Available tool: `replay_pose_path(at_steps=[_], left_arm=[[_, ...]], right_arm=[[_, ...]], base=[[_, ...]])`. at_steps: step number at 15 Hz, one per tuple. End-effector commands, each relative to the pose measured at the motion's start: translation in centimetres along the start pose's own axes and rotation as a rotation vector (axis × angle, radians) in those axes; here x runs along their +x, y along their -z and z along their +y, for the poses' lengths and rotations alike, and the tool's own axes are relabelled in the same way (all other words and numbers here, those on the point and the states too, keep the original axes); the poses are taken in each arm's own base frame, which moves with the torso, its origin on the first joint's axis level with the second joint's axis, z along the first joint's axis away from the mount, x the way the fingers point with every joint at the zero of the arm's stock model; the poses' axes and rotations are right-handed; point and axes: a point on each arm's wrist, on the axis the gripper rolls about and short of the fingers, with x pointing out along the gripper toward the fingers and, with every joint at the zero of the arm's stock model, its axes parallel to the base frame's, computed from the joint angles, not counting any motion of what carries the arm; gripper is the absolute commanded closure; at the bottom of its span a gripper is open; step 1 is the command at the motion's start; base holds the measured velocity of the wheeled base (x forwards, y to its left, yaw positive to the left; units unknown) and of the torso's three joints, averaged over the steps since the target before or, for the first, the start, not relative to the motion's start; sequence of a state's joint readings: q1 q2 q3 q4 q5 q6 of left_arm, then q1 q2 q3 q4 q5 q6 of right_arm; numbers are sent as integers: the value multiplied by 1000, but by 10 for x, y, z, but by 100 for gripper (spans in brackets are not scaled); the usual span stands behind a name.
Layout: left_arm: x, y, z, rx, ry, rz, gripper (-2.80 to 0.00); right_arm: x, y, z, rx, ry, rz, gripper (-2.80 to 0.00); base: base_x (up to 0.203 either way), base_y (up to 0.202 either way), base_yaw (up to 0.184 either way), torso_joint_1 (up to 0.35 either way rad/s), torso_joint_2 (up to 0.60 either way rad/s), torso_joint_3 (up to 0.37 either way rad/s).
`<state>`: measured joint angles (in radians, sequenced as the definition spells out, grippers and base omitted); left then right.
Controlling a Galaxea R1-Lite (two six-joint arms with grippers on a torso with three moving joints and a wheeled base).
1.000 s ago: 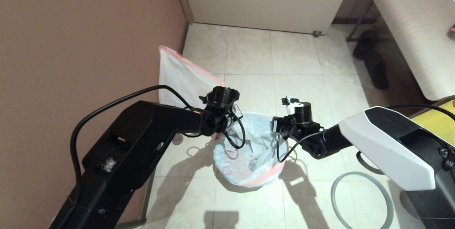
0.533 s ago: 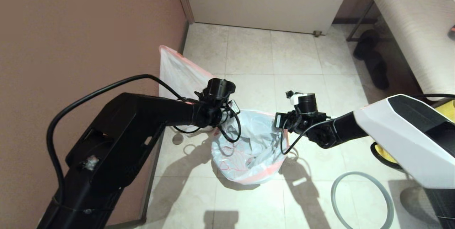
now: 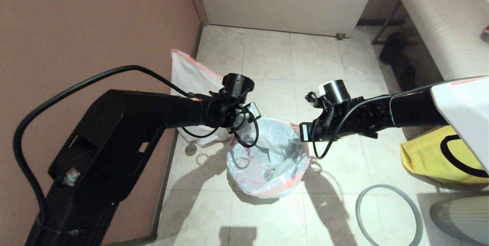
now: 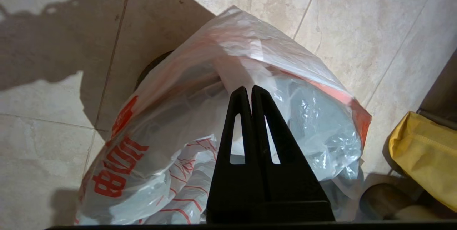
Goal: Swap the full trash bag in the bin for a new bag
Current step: Put the new garbage bag on the trash can
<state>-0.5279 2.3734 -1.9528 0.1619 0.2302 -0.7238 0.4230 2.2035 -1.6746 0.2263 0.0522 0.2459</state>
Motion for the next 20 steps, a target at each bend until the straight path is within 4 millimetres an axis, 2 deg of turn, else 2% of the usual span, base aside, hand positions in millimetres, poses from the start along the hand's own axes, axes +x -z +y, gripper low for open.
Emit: replay_pose_path(at_steps=[1, 3, 4, 7, 8, 10, 12, 16, 20], left_arm=[[-5, -4, -2, -6, 6, -10, 0], [-4, -6, 0, -9, 4, -15, 0], [-4, -7, 1, -11, 1, -21, 0], [-9, -16, 3, -22, 4, -41, 0], [-13, -19, 2, -25, 8, -49, 0], [-19, -27, 3, -34, 11, -67, 0], [-22, -33, 5, -41, 12, -78, 0], [-22, -33, 5, -42, 13, -79, 0], [-21, -32, 5, -40, 12, -76, 0]], right_arm=[[-4, 10, 4, -75, 7, 110, 0], [14, 29, 7, -158, 3, 216, 0], [17, 36, 12, -181, -20, 248, 0], [14, 57, 18, -306, -109, 324, 0], [12, 64, 26, -348, -142, 339, 0], [18, 73, 33, -367, -163, 365, 0], [22, 75, 36, -361, -188, 357, 0], [31, 72, 40, -320, -205, 254, 0], [33, 72, 38, -307, -202, 244, 0]], base=[[0, 0, 0, 0, 0, 0], [0, 0, 0, 0, 0, 0], [0, 0, 0, 0, 0, 0], [0, 0, 0, 0, 0, 0], [0, 0, 0, 0, 0, 0], [0, 0, 0, 0, 0, 0], [0, 0, 0, 0, 0, 0], [0, 0, 0, 0, 0, 0], [0, 0, 0, 0, 0, 0]])
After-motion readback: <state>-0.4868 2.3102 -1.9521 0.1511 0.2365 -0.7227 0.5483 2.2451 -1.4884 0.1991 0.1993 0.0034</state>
